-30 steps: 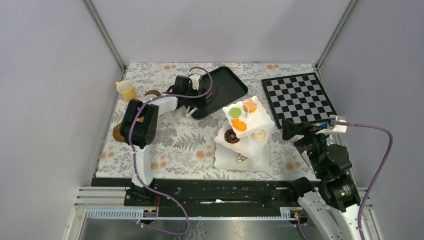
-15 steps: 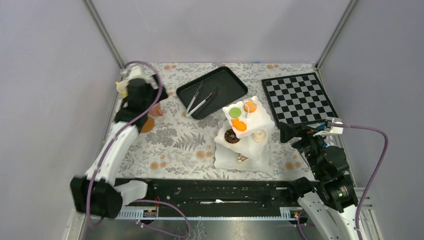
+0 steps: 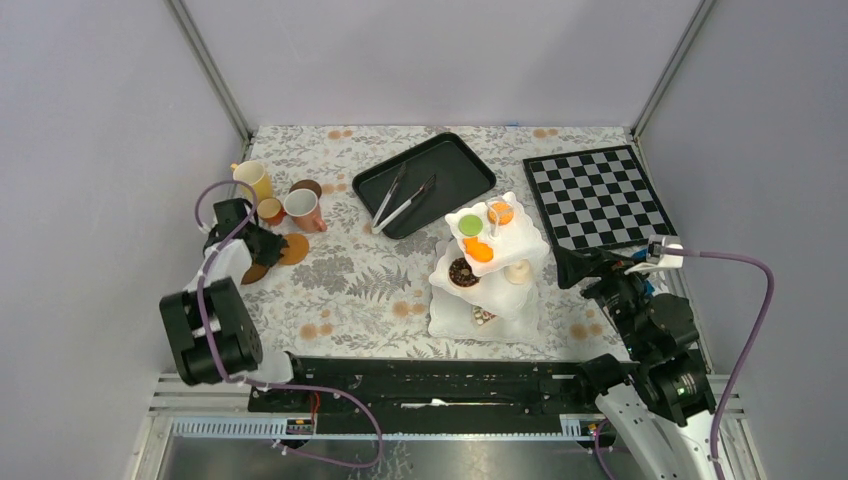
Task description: Serve the afternoon tea
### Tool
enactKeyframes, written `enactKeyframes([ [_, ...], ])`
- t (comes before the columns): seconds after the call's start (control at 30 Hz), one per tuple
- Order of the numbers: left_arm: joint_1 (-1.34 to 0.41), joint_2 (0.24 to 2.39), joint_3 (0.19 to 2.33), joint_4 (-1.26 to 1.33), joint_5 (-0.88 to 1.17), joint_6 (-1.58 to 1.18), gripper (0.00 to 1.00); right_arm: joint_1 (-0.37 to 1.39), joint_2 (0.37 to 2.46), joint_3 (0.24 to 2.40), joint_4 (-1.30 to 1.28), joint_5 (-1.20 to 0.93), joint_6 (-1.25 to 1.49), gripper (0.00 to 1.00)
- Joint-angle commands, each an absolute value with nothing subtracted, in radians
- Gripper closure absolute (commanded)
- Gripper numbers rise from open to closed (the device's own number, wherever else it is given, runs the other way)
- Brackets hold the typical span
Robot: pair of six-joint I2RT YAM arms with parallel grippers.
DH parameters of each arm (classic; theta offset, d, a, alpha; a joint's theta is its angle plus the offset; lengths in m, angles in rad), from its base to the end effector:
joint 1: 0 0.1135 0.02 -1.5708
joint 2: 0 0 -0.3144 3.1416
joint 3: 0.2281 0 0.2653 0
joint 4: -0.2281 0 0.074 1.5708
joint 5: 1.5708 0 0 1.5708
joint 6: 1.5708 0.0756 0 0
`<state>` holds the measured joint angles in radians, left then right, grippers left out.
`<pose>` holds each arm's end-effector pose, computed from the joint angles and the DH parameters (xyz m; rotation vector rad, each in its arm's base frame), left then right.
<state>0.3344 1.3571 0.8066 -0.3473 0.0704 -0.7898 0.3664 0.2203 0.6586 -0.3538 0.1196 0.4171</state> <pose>0.2833 0.0928 0.2199 -1.2994 2.1205 -0.2817 0.0688 0.0168 0.3588 0.1364 1.5046 0.5430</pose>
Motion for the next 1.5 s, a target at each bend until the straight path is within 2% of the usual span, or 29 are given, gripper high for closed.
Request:
enactKeyframes([
  [0.0, 0.338, 1.467, 0.832, -0.237, 0.193, -0.842, 0.71, 0.371, 0.197, 0.674, -0.332, 0.126, 0.429, 0.02],
  [0.33, 0.339, 1.673, 0.861, -0.148, 0.197, -0.846, 0.75, 0.371, 0.212, 0.683, -0.342, 0.130, 0.421, 0.02],
  [0.87, 0.299, 1.474, 0.583, -0.257, 0.263, -0.837, 0.74, 0.371, 0.227, 0.668, -0.317, 0.095, 0.457, 0.02],
  [0.97, 0.235, 1.447, 0.549, -0.256, 0.287, -0.853, 0.74, 0.371, 0.219, 0.662, -0.319, 0.093, 0.463, 0.02],
  [1.23, -0.147, 1.374, 0.520, -0.197, 0.196, -1.009, 0.70, 0.371, 0.208, 0.667, -0.342, 0.108, 0.464, 0.02],
  [1.47, -0.315, 1.516, 0.580, -0.070, 0.189, -1.080, 0.70, 0.371, 0.208, 0.672, -0.349, 0.108, 0.479, 0.02],
])
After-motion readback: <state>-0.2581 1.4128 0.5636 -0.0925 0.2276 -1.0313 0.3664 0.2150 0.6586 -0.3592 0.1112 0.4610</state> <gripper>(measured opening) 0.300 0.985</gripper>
